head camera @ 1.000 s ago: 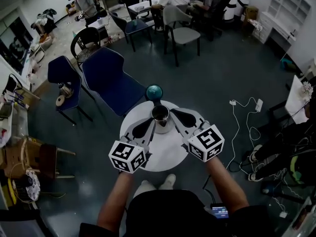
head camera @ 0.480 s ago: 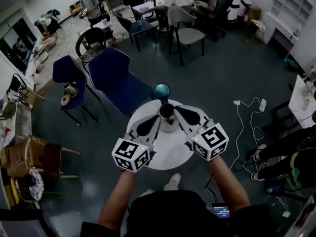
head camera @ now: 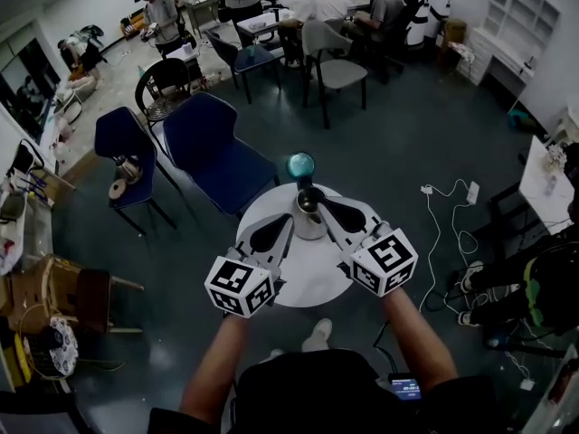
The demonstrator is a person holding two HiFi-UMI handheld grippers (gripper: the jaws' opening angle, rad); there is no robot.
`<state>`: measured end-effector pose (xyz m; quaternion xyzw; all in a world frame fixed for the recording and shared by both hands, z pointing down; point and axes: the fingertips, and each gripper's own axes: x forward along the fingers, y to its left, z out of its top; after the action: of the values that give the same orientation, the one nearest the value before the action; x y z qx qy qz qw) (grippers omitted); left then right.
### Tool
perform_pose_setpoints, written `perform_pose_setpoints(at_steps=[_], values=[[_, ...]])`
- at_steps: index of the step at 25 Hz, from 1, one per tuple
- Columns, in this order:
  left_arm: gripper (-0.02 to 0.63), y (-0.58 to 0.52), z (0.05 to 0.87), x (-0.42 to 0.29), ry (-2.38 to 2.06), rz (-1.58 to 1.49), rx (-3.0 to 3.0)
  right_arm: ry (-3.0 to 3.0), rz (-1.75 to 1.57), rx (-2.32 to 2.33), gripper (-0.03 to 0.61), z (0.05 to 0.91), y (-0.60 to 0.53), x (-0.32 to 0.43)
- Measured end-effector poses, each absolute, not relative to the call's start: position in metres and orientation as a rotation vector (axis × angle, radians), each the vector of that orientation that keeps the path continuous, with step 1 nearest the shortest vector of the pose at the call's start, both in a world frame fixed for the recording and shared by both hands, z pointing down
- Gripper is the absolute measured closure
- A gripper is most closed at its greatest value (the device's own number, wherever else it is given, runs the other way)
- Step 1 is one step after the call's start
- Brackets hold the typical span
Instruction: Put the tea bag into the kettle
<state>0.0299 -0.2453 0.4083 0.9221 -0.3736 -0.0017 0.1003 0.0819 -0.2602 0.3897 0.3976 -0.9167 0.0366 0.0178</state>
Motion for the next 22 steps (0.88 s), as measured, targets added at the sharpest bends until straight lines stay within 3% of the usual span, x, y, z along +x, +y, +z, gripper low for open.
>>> perform_pose_setpoints(at_steps=[22], values=[[0.598,-0.135,0.388,-0.056,-1.062,-0.039,2.771,-2.84,0.071,1.322,0.56,0.366,-0.151,0.004]])
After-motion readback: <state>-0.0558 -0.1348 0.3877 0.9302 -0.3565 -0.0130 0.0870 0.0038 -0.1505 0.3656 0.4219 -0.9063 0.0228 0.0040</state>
